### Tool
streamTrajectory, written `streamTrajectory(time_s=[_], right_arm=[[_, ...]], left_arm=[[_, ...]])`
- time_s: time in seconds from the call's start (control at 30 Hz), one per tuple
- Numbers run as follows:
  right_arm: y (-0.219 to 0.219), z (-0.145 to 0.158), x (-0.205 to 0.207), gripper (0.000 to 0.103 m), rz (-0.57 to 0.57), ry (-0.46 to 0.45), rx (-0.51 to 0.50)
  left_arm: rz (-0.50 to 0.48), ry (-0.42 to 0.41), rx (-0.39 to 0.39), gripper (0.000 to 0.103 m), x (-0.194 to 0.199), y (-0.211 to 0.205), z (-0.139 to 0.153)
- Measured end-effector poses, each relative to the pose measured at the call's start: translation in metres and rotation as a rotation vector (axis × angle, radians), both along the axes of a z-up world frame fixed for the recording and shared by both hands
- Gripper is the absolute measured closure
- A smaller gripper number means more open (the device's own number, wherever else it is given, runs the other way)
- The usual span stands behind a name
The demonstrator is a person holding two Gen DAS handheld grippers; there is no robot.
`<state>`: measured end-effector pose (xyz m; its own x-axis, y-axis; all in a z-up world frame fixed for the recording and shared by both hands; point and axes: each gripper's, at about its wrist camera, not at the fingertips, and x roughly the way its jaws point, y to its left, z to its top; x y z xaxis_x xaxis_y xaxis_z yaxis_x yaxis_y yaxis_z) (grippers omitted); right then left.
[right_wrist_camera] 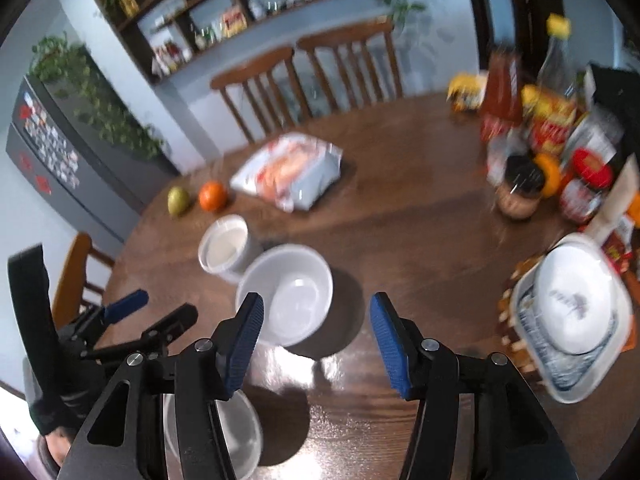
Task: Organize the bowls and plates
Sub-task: 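Move both grippers to the smaller white bowl and grasp its rim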
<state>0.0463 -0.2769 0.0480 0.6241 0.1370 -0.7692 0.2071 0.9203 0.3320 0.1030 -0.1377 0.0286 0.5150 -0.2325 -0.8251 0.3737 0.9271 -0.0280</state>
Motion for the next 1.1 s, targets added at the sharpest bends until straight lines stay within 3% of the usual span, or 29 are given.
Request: streamTrajectory(time_s=[0.17, 0.33, 0.77, 0.97, 1.1], right_arm=[[-0.004, -0.04, 0.026, 0.046, 0.0, 0.108, 0.035], [-0.004, -0.065, 0.046, 0.046, 0.014, 0.152, 0.074], [0.001, -0.09, 0.065, 0.046, 0.045, 0.186, 0.114], [0.0, -0.096, 0.064, 0.046, 0.049, 0.185, 0.137], [0.0, -0.096, 0.063, 0.059, 0.052, 0.168, 0.151]], left_arm=[[0.048, 0.098, 0.0, 0.017, 0.025, 0.003, -0.028], [0.052, 0.142, 0.022, 0.017, 0.037, -0.006, -0.047], [0.025, 0.175, 0.051, 0.019, 0.048, -0.023, -0.072], [-0.008, 0.175, 0.043, 0.048, 0.045, -0.029, -0.076], [-0.02, 0.173, 0.027, 0.069, 0.044, -0.03, -0.076]])
